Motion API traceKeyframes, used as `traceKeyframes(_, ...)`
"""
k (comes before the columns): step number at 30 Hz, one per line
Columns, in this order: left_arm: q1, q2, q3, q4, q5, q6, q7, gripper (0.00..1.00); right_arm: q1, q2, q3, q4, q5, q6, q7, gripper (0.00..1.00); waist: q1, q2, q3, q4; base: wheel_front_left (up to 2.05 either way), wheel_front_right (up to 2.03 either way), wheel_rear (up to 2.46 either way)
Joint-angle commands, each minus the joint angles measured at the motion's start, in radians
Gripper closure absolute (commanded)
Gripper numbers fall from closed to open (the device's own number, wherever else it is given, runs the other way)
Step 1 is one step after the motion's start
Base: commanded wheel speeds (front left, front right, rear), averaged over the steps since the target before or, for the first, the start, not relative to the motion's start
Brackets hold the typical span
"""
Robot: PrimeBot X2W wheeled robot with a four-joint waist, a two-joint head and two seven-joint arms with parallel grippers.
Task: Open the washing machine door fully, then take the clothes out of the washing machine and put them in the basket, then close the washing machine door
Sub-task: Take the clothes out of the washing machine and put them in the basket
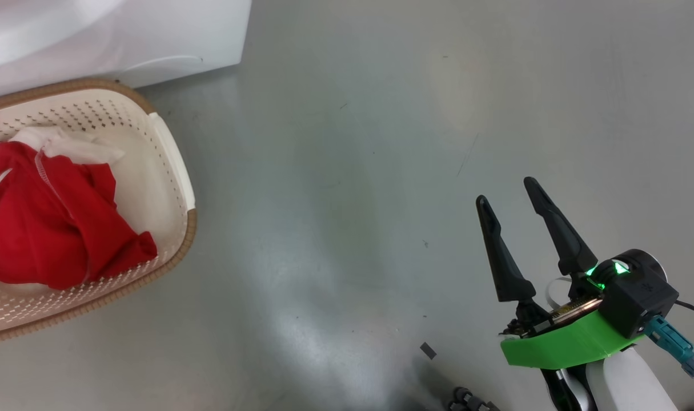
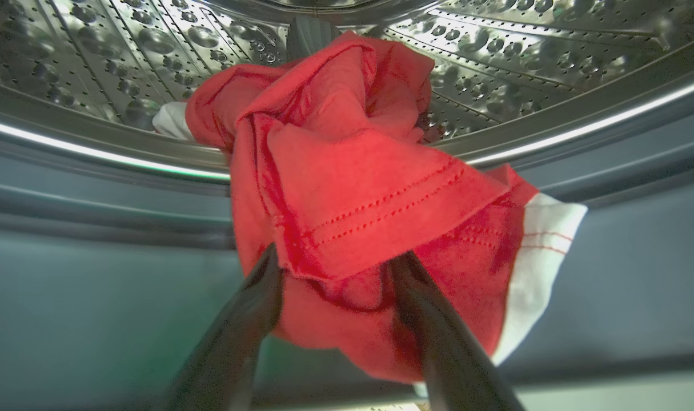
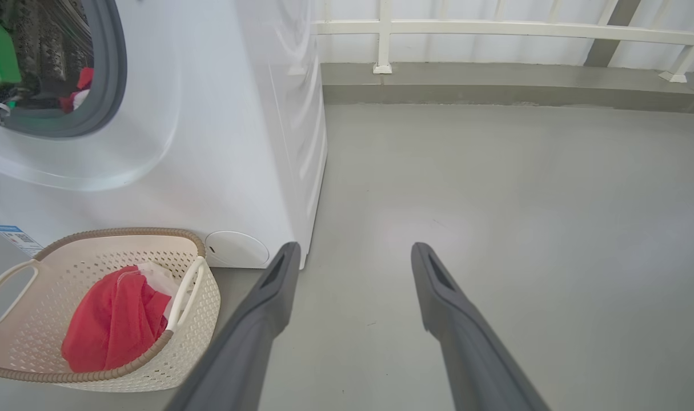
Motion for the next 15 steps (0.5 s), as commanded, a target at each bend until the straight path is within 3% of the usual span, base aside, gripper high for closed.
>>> traceKeyframes(1,-0.024,0.045,-0.004,-0.029,-0.007,-0.011,0.007,0.69,-0.005,-0.013,0.015,-0.020,0.006,0.006,-0.006,0.00,0.0000,0.0000,0.002,0.002,0.00,0.00,0.00)
traceKeyframes(2,-0.025,0.045,-0.009,-0.033,-0.012,-0.012,0.008,0.93,-0.005,-0.013,0.014,-0.020,0.006,0.006,-0.006,0.00,0.0000,0.0000,0.003,0.003,0.00,0.00,0.00)
traceKeyframes(3,-0.027,0.045,-0.013,-0.038,-0.016,-0.012,0.008,1.00,-0.006,-0.013,0.014,-0.021,0.007,0.006,-0.006,0.00,0.0000,0.0000,0.005,0.004,0.00,0.00,0.00)
traceKeyframes(15,-0.003,0.067,-0.096,-0.165,-0.082,-0.014,-0.040,1.00,-0.014,-0.013,0.000,-0.022,0.010,0.006,-0.006,0.00,0.0000,0.0000,0.012,0.032,0.00,0.00,0.00)
